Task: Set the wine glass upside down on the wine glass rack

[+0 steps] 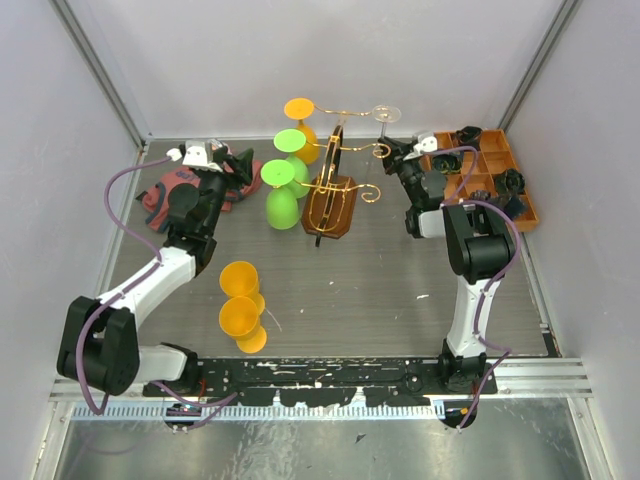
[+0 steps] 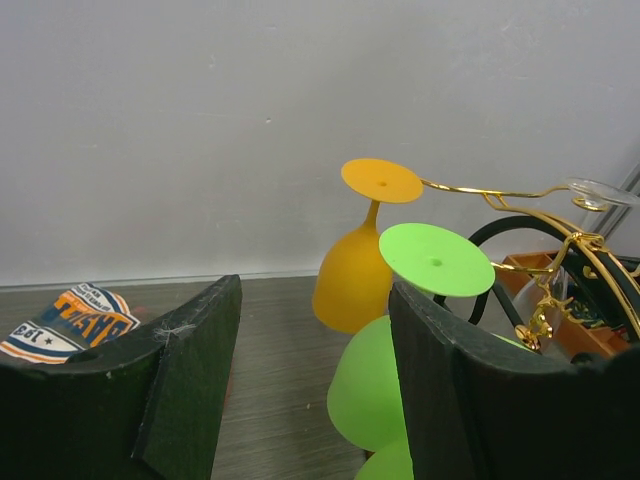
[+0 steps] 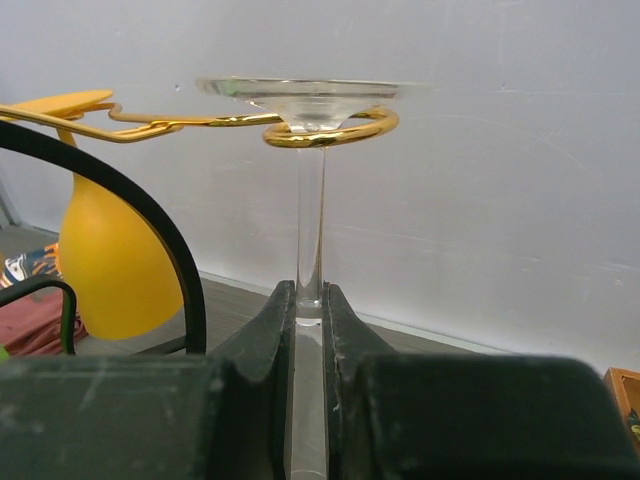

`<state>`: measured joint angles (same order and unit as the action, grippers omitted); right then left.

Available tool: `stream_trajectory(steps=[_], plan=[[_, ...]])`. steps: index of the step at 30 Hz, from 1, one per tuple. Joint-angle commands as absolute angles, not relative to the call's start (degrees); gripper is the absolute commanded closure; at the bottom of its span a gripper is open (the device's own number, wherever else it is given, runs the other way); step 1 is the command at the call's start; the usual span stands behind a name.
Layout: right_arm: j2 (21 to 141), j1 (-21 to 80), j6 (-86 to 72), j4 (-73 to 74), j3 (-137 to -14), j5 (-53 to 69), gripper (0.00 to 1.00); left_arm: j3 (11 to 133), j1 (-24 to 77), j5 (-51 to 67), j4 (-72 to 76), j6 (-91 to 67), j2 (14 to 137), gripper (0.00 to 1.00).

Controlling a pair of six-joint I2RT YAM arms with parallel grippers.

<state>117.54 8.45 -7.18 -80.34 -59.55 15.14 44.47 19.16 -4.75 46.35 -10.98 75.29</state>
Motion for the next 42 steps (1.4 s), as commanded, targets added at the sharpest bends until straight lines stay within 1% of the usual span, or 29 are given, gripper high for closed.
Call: stream_trajectory(steps=[1, 3, 5, 7, 9, 13, 16, 18, 22, 25, 27, 28, 31, 35, 42], plan=[[112.9, 9.3, -4.5, -83.1, -60.3, 16.4, 0.94, 44.6, 18.9, -4.0, 46.2, -11.2, 73.2, 0.32], [112.4, 9.3, -4.5, -83.1, -59.4, 15.7, 0.89, 44.7, 18.9, -3.6, 45.6, -11.2, 73.2, 0.32], [112.0, 9.3, -4.0, -83.4, -58.1, 15.1, 0.81, 44.8, 18.9, -2.8, 45.1, -11.2, 72.3, 0.32], [111.6, 9.3, -3.5, -84.8, -56.5, 13.8, 0.69, 44.9, 18.9, -2.3, 44.3, -11.6, 70.9, 0.31], [111.0, 9.3, -2.9, -86.4, -54.8, 12.3, 0.6, 45.3, 19.0, -2.0, 42.6, -12.0, 70.0, 0.31], [109.0, 9.3, -1.3, -85.8, -52.3, 10.5, 0.5, 48.1, 18.9, -1.6, 32.6, -11.8, 67.9, 0.31], [106.7, 9.3, 0.1, -85.3, -49.6, 8.4, 0.41, 52.1, 18.9, -3.6, 19.8, -11.6, 67.1, 0.31], [104.7, 9.2, 1.1, -85.1, -47.2, 6.8, 0.37, 54.5, 18.9, -5.0, 12.2, -11.9, 66.5, 0.31], [97.8, 9.2, 2.9, -80.4, -42.5, 3.2, 0.3, 55.1, 18.9, -6.6, 5.6, -14.2, 63.8, 0.31], [89.3, 9.2, 2.5, -69.5, -40.0, 1.0, 0.29, 55.7, 18.9, -7.0, -1.6, -14.2, 61.5, 0.29], [82.1, 9.2, 0.9, -55.5, -41.4, -0.5, 0.28, 56.7, 18.9, -7.7, -7.9, -13.2, 60.4, 0.29], [79.1, 9.2, -0.4, -46.2, -43.5, -1.3, 0.27, 57.0, 18.9, -7.9, -10.6, -12.7, 59.8, 0.29], [73.0, 9.2, -4.0, -23.7, -50.3, -2.5, 0.27, 57.0, 18.9, -8.1, -15.5, -11.8, 57.9, 0.28], [66.8, 9.3, -7.6, -9.1, -54.2, -3.3, 0.26, 58.3, 18.9, -5.0, -21.9, -11.7, 56.4, 0.26], [57.6, 9.3, -11.2, 13.6, -59.4, -4.5, 0.24, 59.4, 18.9, -1.7, -33.0, -12.2, 54.5, 0.26]])
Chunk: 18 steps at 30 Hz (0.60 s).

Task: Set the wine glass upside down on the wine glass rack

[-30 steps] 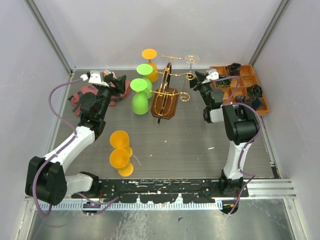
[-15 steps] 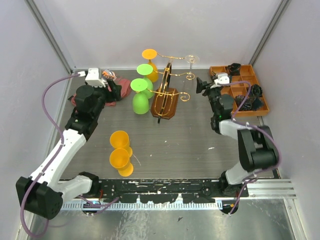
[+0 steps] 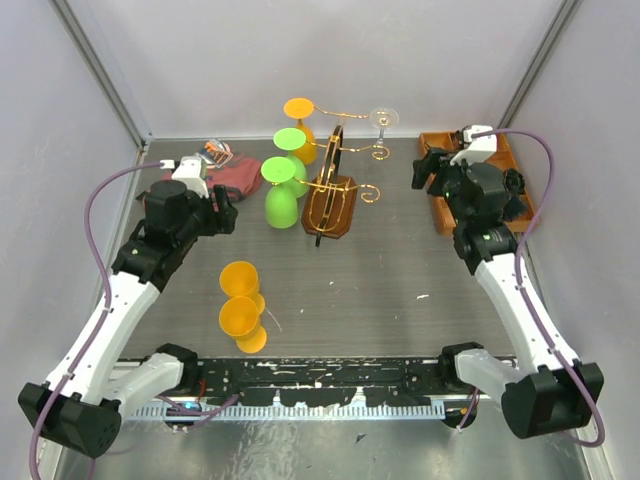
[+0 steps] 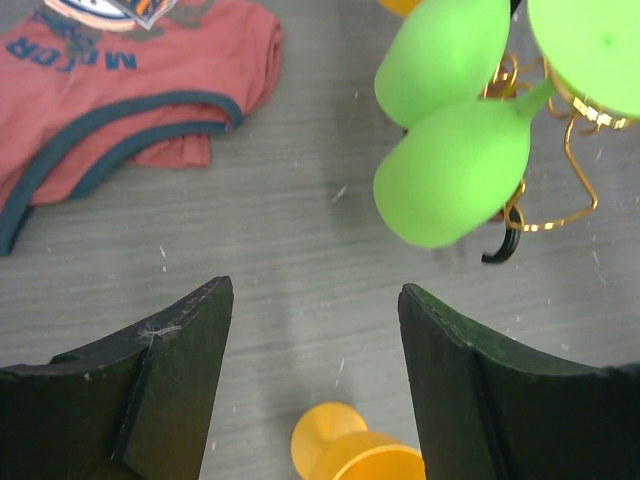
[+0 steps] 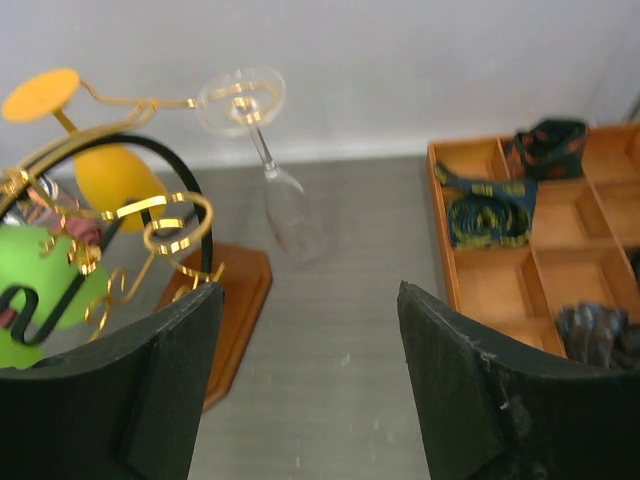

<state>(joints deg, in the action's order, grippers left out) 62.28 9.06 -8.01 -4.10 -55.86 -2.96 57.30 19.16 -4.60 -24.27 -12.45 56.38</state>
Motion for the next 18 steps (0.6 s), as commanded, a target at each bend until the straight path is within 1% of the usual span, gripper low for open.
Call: stream_trajectory(steps=[1, 6, 10, 18], plan=[[56.5, 9.3, -11.5, 15.5, -59.5, -4.8, 0.23, 59.5, 18.9, -1.4, -34.4, -12.3, 54.1, 0.26], [52.2, 9.3, -12.0, 22.6, -59.9, -4.8, 0.23, 60.7, 18.9, 2.2, -41.4, -11.9, 52.2, 0.27], [49.6, 9.3, -12.4, 23.8, -59.3, -4.7, 0.22, 62.2, 19.0, 4.5, -46.0, -13.5, 49.9, 0.29], [49.1, 9.3, -11.9, 25.9, -60.0, -3.3, 0.22, 57.3, 19.1, 3.2, -49.5, -16.2, 46.8, 0.31]])
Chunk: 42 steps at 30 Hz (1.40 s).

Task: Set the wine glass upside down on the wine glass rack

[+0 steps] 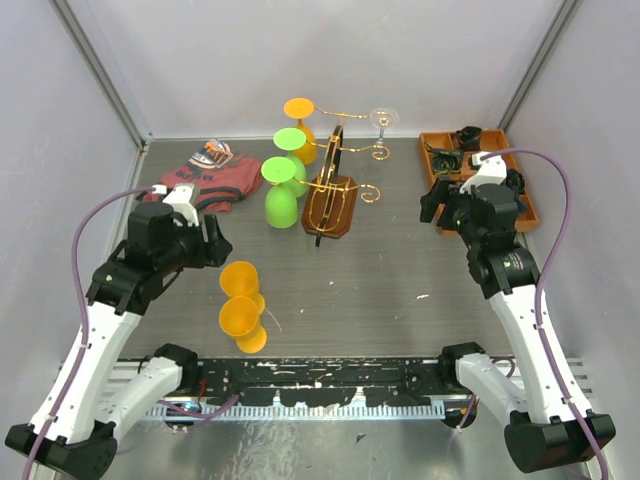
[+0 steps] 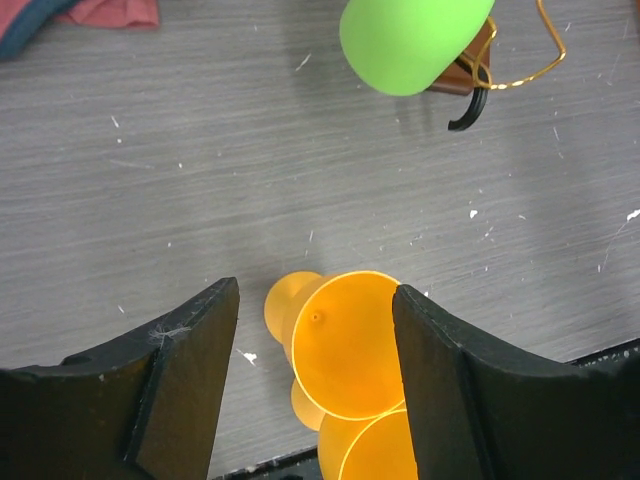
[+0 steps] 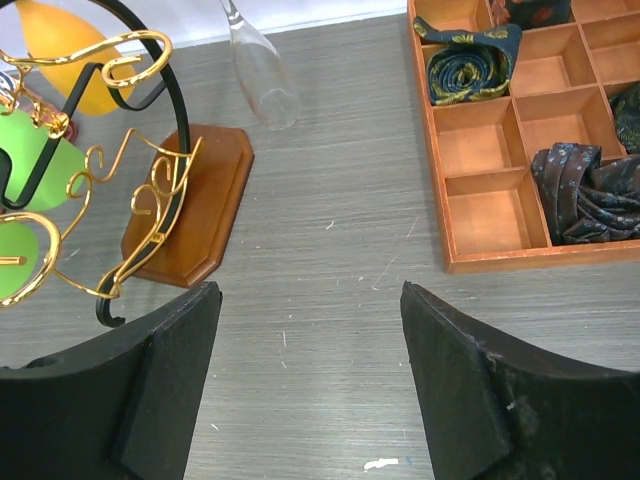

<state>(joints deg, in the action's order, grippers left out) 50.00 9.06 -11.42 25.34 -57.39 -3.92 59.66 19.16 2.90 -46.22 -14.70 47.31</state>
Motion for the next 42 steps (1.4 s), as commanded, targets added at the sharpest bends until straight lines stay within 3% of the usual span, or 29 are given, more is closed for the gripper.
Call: stream_trajectory(steps=[1, 16, 23, 30, 36, 42], plan=[[49.0, 9.3, -11.9, 25.9, -60.0, -3.3, 0.22, 56.6, 19.1, 2.8, -49.5, -16.3, 47.0, 0.31], [47.3, 9.3, -13.0, 27.0, -59.8, -3.2, 0.22, 49.6, 21.4, -1.1, -46.1, -16.5, 49.3, 0.34], [46.6, 9.2, -13.0, 27.1, -59.3, -3.3, 0.22, 48.7, 23.7, -1.8, -44.8, -17.1, 52.4, 0.55], [46.2, 9.3, -12.6, 27.5, -60.1, -3.7, 0.22, 50.6, 24.4, -1.7, -45.7, -17.4, 53.4, 0.9], [47.0, 9.2, -13.8, 27.0, -60.2, -1.8, 0.22, 55.4, 24.4, -1.9, -45.6, -17.0, 50.1, 1.0], [49.2, 9.3, -18.3, 26.3, -61.2, 5.9, 0.29, 63.5, 24.4, -7.3, -45.5, -11.4, 46.2, 1.0]])
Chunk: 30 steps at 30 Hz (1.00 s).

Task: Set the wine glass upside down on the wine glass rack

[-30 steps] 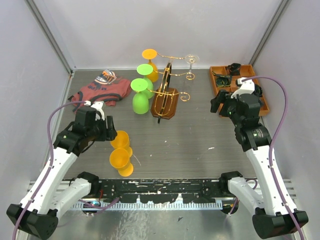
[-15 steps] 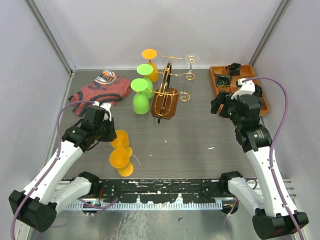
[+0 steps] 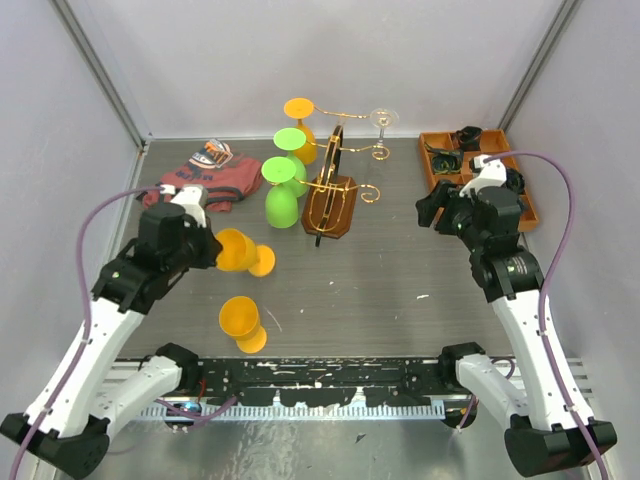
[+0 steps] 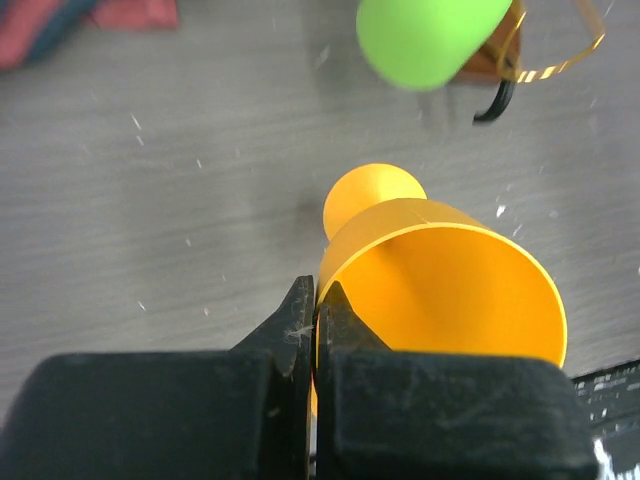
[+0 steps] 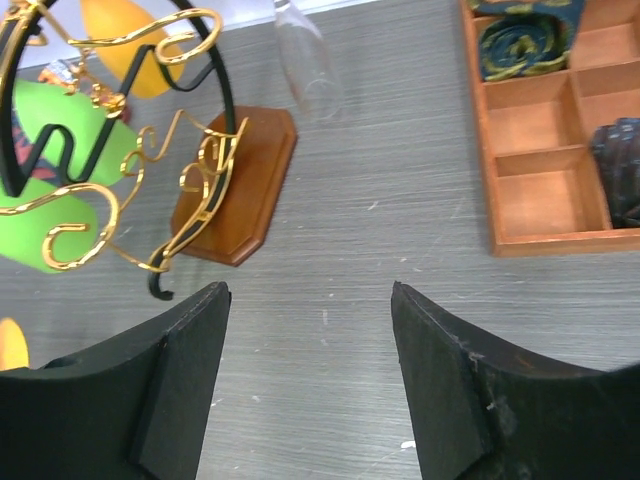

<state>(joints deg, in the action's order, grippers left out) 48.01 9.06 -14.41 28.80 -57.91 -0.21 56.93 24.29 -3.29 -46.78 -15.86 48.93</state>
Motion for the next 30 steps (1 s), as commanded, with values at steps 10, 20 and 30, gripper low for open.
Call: stream_trajectory(steps=[10, 20, 30], plan=[[52.4, 10.4, -24.4, 23.9, -66.9, 14.9, 0.31, 75.1, 24.4, -16.6, -30.9, 6.0, 41.4, 1.0], [63.3, 19.9, -27.9, 21.0, -78.9, 16.9, 0.27, 64.6, 24.5, -2.5, 8.5, 11.2, 44.1, 1.0], [63.6, 28.0, -47.8, -5.1, -71.8, 21.0, 0.26, 47.3, 28.1, 4.9, 46.4, 12.6, 47.9, 1.0]])
